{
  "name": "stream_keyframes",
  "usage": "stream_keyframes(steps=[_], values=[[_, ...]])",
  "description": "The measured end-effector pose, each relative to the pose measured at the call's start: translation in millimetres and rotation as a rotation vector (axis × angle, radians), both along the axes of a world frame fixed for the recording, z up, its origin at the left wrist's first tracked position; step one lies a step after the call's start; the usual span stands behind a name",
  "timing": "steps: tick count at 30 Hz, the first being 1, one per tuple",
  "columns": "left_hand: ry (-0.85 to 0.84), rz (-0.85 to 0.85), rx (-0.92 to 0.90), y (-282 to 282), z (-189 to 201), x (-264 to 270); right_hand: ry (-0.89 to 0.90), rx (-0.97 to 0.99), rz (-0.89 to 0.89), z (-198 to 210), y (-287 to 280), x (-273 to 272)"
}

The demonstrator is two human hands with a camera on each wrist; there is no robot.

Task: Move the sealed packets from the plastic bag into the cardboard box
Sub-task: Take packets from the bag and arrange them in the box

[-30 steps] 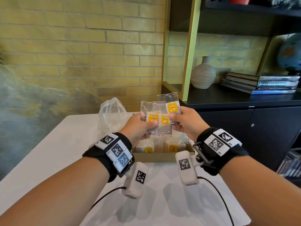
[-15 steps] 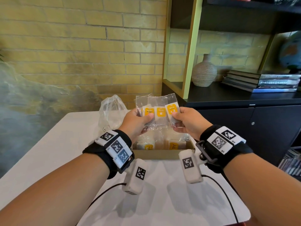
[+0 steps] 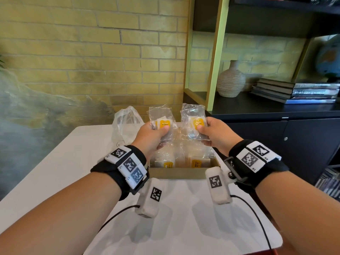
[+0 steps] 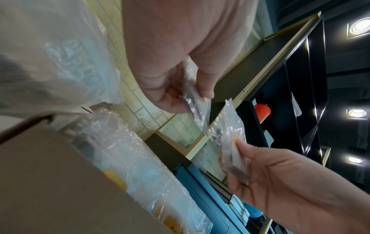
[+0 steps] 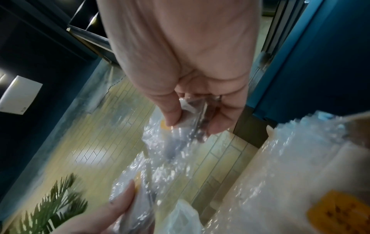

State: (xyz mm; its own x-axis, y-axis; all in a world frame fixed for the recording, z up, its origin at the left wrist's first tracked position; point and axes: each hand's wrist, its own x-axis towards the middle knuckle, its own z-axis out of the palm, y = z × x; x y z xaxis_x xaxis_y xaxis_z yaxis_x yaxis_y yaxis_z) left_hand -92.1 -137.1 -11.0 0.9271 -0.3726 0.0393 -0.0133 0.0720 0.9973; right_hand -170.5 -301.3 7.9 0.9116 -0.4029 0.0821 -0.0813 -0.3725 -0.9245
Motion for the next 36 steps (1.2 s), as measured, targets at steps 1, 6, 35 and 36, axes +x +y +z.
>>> stream_keyframes(steps=[1,6,35,36], values=[[0.01,0.01,-0.002,1,0,1,0.008,-0.092,-0.002,0,-3,-1],[0.053,0.042,-0.042,3,-1,3,0.182,-0.656,0.1,-7,-9,-6],[-0.613,-0.209,0.727,15,-3,7,0.476,-1.056,0.181,-25,-9,-1],[-0.677,-0.24,0.845,14,-4,5,0.509,-1.07,0.196,-26,-8,-1]])
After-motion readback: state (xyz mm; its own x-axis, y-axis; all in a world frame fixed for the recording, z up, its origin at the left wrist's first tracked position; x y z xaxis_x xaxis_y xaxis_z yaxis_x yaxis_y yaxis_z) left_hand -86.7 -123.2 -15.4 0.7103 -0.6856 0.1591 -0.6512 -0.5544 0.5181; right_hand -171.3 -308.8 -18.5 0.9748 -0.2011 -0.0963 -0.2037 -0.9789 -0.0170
